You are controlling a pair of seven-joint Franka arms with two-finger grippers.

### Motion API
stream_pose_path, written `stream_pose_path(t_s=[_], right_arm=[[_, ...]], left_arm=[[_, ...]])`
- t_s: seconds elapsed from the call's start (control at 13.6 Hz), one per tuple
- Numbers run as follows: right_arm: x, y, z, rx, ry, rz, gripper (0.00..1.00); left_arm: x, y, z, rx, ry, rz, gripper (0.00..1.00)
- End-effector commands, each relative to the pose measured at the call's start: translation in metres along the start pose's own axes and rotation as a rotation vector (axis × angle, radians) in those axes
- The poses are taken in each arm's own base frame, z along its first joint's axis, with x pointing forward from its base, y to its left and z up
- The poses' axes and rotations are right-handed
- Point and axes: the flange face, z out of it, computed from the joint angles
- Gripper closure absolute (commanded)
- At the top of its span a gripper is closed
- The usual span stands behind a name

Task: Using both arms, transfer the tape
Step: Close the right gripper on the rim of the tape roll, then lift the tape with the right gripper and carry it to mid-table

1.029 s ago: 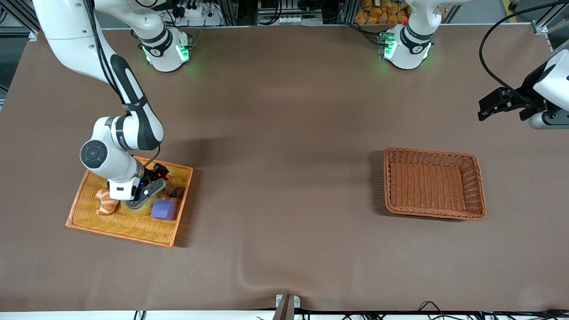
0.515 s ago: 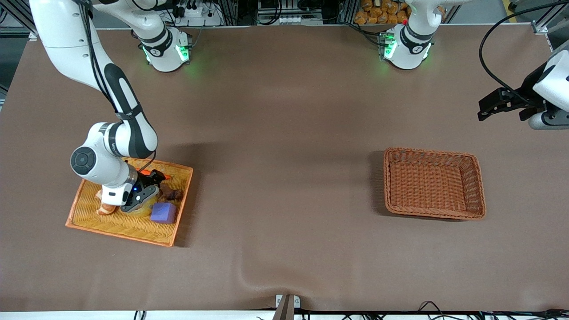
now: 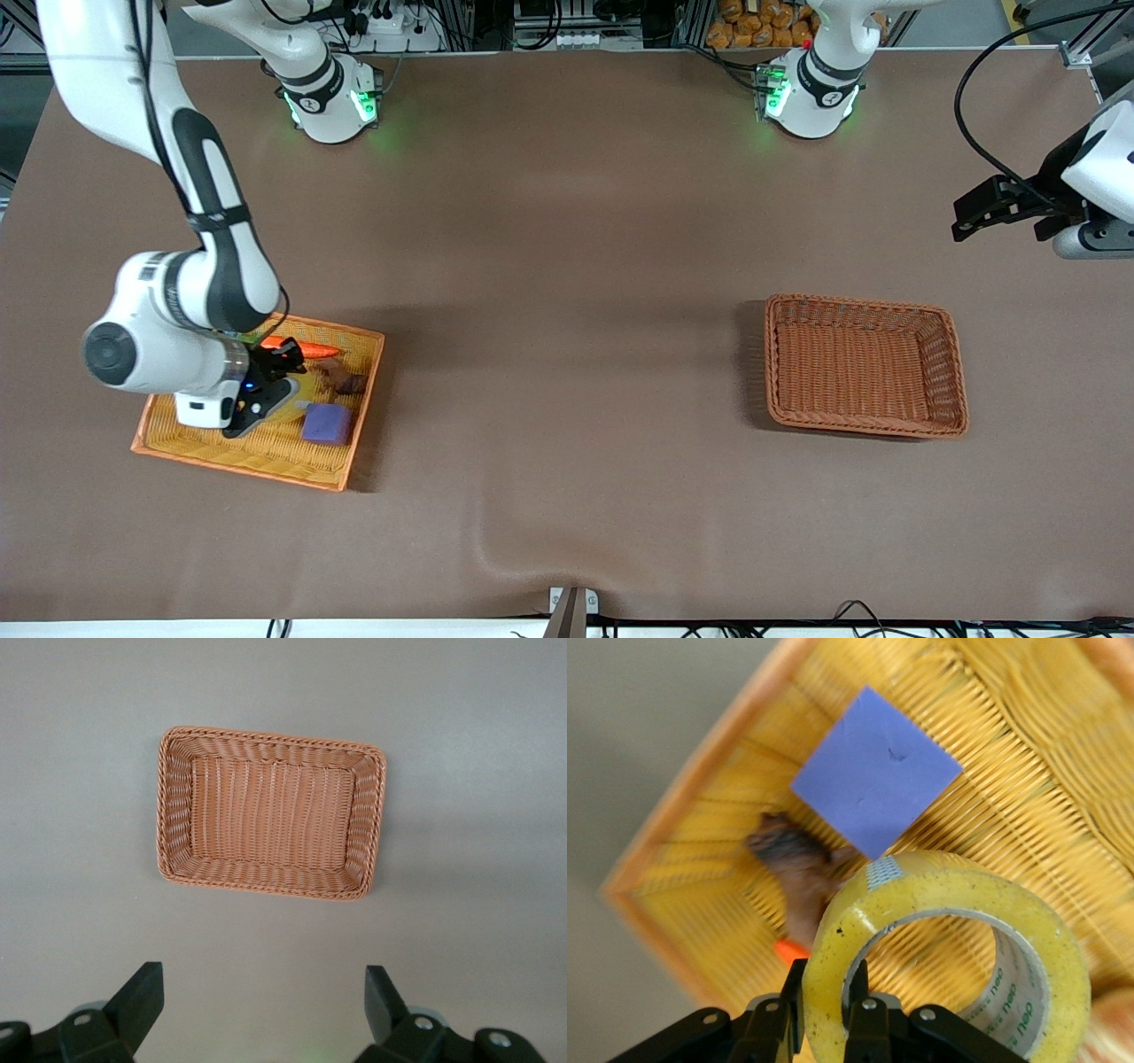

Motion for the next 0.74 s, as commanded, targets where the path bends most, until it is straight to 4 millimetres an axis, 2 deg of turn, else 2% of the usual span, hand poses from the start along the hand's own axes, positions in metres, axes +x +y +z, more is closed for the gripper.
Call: stream_pose_path(t_s=[0.0,0.15,0.37,0.51,0.66], right_arm=[[0.017,-0.038,-0.067,0.021,0.012,0.081,1.00],[0.060,-0.114,-0.084,-0.005,0.010,0.147,1.00],[0.123,-0.231,-0.075,-0.042,0.061,0.299,1.00],[0.162,-0.293,-0.045,-0.059,0.151,0.393,1.00],[0.185,-0.334,-0.004,-0.060,0.195,0.455,1.00]], left_arm=[[-0.002,-0.002,-0.003,-0.018,-0.008,0.020,0.00],[-0.002,-0.002,-0.003,-0.018,-0.008,0.020,0.00],[-0.002,-0.002,-0.003,-0.018,-0.008,0.020,0.00],[-0.002,-0.002,-0.003,-0.018,-0.008,0.020,0.00],[-0.002,-0.002,-0.003,-0.018,-0.008,0.020,0.00]])
